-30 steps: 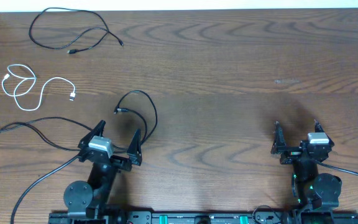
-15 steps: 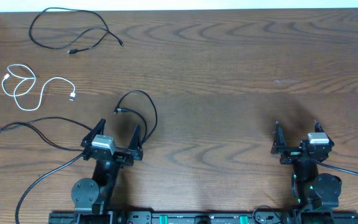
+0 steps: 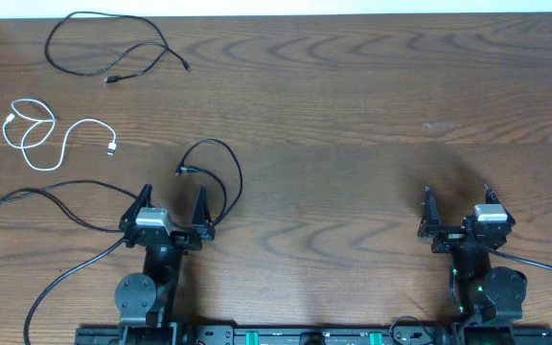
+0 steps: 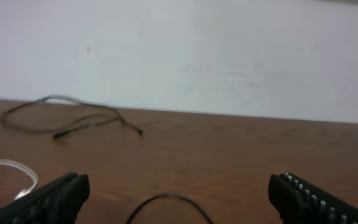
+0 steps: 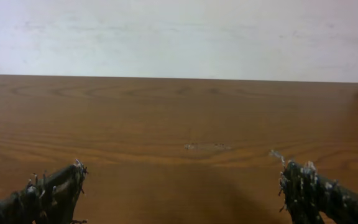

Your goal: Untangle cables

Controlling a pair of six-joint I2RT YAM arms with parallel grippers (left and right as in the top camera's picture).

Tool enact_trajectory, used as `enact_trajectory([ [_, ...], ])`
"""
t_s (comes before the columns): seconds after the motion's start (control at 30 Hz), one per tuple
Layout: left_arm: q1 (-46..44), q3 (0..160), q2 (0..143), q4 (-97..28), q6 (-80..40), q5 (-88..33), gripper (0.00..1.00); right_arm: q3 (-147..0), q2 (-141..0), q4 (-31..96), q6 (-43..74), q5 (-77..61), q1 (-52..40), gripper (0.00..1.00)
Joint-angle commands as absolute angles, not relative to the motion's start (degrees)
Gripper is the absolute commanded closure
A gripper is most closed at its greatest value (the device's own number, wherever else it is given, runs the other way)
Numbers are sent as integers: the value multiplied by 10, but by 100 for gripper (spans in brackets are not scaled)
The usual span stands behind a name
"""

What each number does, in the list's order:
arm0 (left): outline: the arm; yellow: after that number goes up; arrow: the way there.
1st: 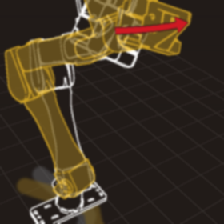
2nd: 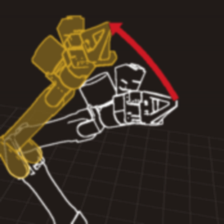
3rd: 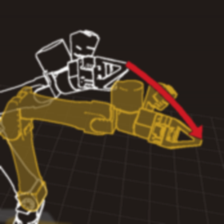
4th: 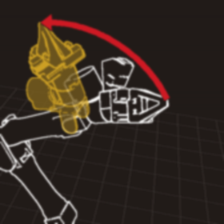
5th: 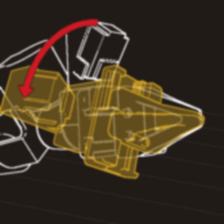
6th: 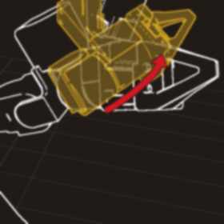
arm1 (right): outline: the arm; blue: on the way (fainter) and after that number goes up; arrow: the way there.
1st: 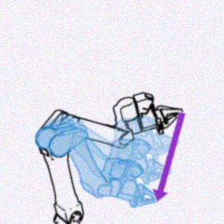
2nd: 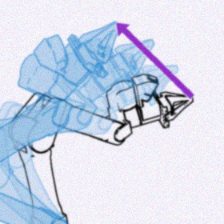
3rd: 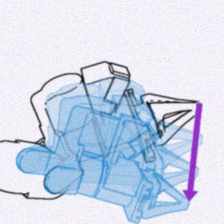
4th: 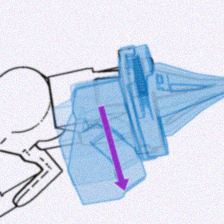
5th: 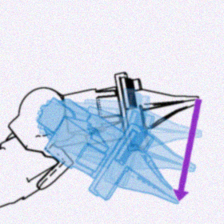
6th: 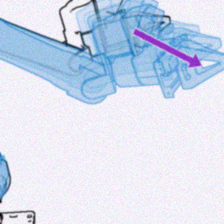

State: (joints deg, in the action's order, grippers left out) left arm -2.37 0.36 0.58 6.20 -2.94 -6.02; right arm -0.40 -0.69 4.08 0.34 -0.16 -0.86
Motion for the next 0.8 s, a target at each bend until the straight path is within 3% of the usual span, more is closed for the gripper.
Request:
enact_trajectory([
  [0.0,-25,2,1,28,-30,-20,2,-3,-3,44,-4,3,-4,1],
  [0.13,-25,2,1,-44,-30,-6,2,-3,-3,44,-4,3,-4,1],
  [0.77,-26,2,1,-44,23,-8,2,-3,-3,44,-4,3,-4,1],
])
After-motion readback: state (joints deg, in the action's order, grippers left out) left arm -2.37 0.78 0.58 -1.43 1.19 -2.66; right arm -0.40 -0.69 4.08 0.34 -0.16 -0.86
